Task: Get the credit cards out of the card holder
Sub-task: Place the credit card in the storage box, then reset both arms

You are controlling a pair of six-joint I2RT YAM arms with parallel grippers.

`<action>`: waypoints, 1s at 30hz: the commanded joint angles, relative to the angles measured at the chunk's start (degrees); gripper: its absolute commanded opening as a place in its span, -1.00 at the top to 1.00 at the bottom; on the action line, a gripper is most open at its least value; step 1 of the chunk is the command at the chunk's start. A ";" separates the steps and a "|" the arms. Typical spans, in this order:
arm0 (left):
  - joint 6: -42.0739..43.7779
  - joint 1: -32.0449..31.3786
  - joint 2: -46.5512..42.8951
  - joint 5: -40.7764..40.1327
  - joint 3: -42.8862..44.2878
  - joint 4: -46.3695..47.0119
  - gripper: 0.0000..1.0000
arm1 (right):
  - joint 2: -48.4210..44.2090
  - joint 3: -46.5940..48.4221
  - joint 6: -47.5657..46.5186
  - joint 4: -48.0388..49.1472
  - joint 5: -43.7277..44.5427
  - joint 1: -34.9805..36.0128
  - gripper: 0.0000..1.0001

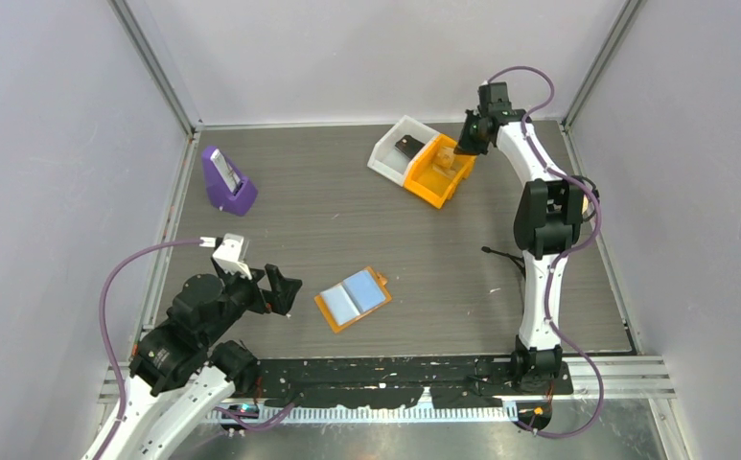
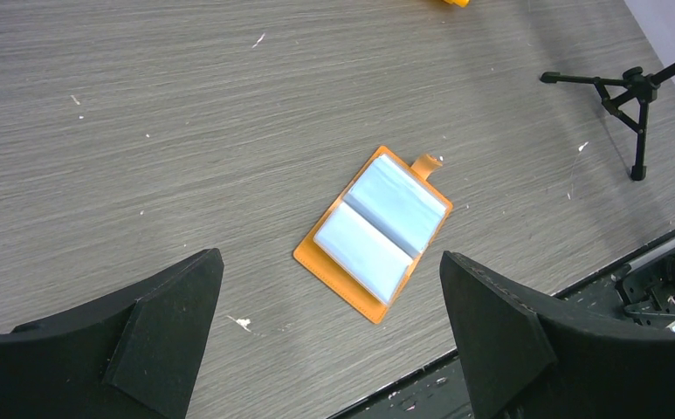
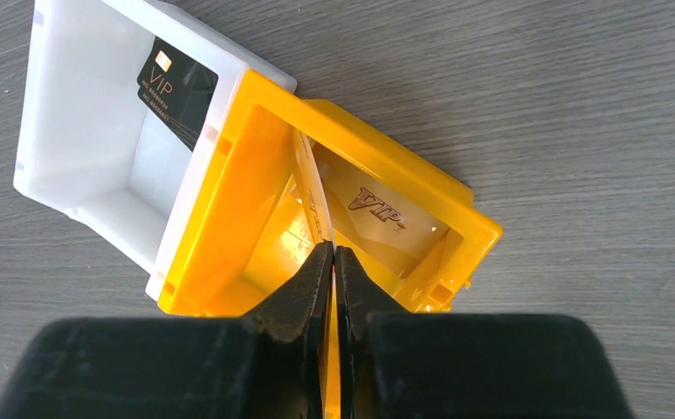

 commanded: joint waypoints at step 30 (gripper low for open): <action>-0.45 0.10 1.60 -1.03 0.21 1.00 -0.99 | -10.89 3.33 -6.31 -0.87 9.80 2.69 0.41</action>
